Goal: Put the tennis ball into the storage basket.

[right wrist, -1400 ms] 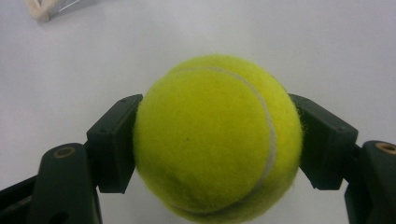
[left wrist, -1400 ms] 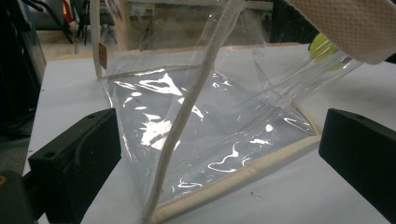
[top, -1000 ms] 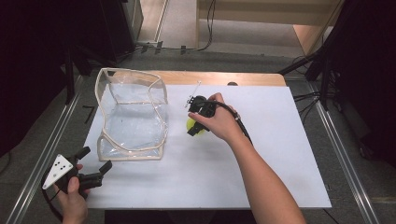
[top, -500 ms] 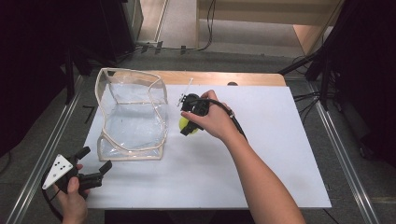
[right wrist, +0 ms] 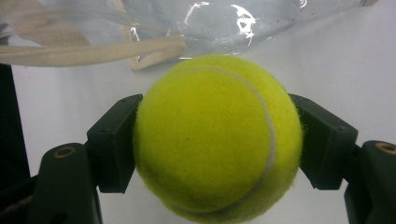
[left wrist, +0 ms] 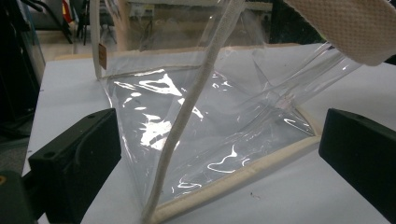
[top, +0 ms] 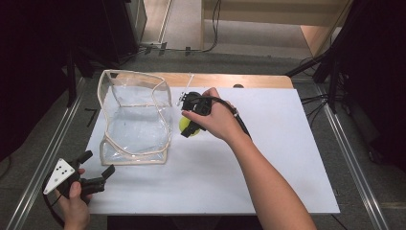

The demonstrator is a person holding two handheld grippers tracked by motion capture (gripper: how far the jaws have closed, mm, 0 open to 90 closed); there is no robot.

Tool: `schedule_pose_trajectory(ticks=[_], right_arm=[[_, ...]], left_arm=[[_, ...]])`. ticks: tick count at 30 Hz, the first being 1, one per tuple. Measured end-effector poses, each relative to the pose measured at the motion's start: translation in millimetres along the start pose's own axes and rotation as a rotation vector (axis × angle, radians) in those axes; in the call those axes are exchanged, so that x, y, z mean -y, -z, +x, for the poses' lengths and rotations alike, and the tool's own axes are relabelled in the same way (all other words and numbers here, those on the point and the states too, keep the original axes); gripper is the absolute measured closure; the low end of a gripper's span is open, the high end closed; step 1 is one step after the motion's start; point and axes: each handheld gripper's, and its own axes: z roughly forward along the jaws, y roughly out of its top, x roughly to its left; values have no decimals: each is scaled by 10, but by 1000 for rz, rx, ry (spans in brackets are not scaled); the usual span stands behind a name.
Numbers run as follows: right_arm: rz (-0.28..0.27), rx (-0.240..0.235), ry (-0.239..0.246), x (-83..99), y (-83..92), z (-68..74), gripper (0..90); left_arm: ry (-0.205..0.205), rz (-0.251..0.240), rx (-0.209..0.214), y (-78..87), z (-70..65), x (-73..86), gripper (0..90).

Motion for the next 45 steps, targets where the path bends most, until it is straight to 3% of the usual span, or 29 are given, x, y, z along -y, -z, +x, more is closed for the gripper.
schedule_pose_trajectory(ticks=[7,20,33,45], right_arm=[[0,-22,15,-73,109,39,230],[-8,-12,61,-213,340,161,231],[-19,-41,75,-307,508,250,231],[-9,-53,102,-397,580,346,232]], left_arm=[[0,0,0,-1,1,0,0],[3,0,3,0,5,0,0],[1,-1,1,1,3,1,0],[1,0,1,-3,-2,0,0]])
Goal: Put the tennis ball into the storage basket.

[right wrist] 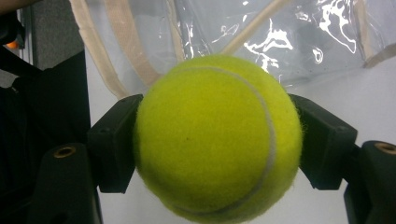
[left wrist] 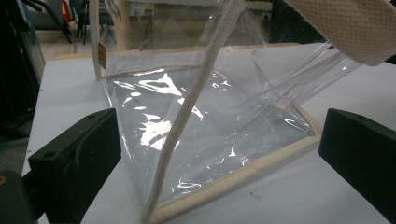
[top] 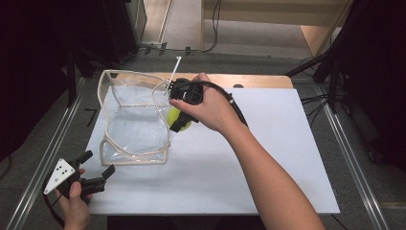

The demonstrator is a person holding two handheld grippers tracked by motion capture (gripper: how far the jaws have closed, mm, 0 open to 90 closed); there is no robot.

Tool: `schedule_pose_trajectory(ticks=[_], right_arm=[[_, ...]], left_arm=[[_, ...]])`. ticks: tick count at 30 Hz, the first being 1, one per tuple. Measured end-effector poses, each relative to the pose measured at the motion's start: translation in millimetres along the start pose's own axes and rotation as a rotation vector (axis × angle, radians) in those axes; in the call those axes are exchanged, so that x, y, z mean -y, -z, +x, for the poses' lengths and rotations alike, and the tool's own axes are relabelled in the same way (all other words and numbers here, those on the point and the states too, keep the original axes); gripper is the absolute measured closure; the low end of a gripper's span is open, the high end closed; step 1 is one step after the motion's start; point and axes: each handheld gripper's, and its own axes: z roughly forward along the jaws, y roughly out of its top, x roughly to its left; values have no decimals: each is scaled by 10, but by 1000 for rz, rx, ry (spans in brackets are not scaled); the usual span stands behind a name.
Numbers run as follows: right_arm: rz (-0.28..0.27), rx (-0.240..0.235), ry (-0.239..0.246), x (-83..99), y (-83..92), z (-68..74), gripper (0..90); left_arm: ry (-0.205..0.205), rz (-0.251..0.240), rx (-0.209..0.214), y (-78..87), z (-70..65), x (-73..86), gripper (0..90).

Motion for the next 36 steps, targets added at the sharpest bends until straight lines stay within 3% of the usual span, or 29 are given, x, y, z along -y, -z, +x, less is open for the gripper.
schedule_pose_trajectory(ticks=[26,36], right_arm=[[-19,-15,44,-255,26,159,232],[-33,-27,73,-396,-61,217,232]], left_arm=[[3,2,1,1,4,-1,0],[4,-1,4,3,8,0,0]])
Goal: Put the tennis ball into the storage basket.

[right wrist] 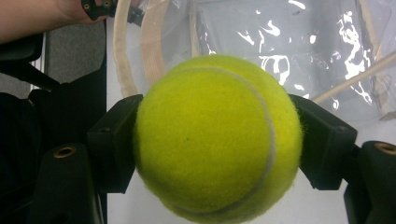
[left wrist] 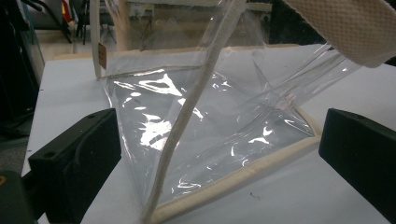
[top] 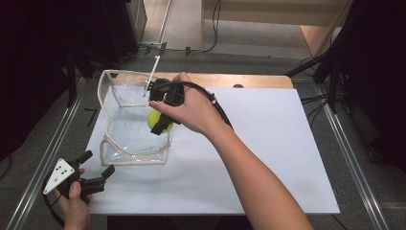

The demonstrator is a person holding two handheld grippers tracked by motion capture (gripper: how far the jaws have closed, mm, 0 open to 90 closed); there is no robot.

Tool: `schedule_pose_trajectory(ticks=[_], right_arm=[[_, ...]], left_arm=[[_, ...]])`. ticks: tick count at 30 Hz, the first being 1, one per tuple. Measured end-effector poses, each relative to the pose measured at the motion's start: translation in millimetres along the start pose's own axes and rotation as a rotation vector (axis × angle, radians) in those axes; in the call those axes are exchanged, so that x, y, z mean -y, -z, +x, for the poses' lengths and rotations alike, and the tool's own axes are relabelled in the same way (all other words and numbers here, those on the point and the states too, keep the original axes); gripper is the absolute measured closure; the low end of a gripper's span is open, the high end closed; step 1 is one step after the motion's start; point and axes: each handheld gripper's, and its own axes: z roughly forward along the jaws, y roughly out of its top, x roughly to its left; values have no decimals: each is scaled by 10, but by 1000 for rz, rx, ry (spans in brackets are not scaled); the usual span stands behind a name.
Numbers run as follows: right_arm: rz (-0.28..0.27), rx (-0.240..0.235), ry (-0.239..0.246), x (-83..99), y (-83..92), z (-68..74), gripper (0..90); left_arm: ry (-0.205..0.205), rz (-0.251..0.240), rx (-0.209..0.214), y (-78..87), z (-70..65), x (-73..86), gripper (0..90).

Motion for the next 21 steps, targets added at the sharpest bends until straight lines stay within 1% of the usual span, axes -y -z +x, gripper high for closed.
schedule_pose_trajectory(ticks=[1,4,5,6,7,8,9,12,14,15,21], right_arm=[[-1,1,-7,-14,-8,10,232],[-6,-7,4,-56,-40,10,232],[-4,-6,-4,-70,-49,16,232],[-12,-8,3,-83,-65,11,232],[-13,-13,-4,-94,-79,12,232],[-19,-18,4,-111,-102,4,232],[-12,-18,-2,-121,-110,8,232],[-11,-19,2,-163,-171,9,231],[-4,-20,6,-191,-209,10,231],[-7,-21,15,-206,-234,5,231],[6,-8,11,-308,-347,32,227]], left_arm=[[1,-1,0,-1,-1,0,0],[0,1,-1,-2,-1,-1,0],[-1,0,0,-2,-1,-1,0],[1,-1,-1,-3,-1,0,0],[1,-1,0,-2,0,-1,0],[2,-2,0,-2,1,0,0],[2,0,1,0,1,-1,0],[1,0,1,1,4,-1,0],[2,-1,1,1,4,-1,0],[3,-3,1,1,4,-1,0],[4,-4,2,5,6,-1,0]])
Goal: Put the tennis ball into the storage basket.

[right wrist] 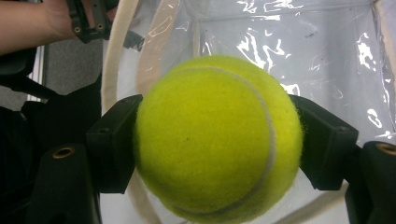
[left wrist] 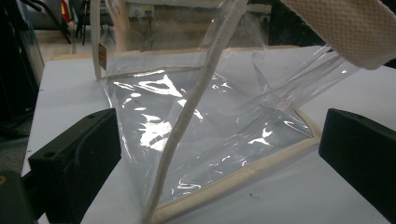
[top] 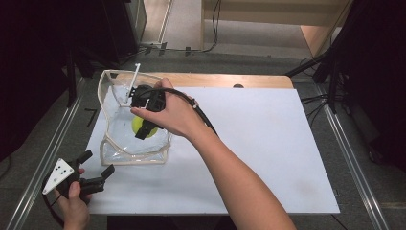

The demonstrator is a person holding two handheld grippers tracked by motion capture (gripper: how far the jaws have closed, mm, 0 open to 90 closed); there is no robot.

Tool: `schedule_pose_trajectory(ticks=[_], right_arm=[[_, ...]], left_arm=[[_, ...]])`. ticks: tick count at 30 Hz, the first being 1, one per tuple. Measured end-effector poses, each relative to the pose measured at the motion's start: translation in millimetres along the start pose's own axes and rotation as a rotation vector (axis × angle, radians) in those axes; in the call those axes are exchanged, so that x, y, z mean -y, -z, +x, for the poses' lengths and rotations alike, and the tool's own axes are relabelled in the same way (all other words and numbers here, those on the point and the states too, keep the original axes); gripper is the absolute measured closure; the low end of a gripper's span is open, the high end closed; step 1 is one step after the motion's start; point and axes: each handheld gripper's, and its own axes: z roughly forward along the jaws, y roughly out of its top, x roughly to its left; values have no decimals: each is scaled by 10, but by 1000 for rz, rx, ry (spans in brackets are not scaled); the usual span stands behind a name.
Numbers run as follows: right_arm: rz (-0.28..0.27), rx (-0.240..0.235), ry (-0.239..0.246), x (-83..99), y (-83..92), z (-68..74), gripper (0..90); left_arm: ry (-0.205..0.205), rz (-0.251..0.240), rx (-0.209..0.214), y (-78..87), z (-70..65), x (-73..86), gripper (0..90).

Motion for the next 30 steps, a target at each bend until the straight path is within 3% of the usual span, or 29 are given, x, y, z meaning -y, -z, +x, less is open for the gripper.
schedule_pose_trajectory(ticks=[2,4,8,11,15,30], right_arm=[[0,11,4,-29,-36,0,200],[-19,13,0,-53,-50,5,80],[-43,27,9,-85,-32,17,78],[-42,41,11,-71,-19,33,0],[-41,72,0,-28,20,48,0],[-55,112,-15,244,216,35,0]], left_arm=[[0,-2,0,0,-1,1,0],[-1,-2,0,1,0,1,0],[1,-4,0,2,1,1,0],[3,-7,1,0,2,1,0],[1,-5,1,0,0,1,0],[-5,4,1,2,-2,0,0]])
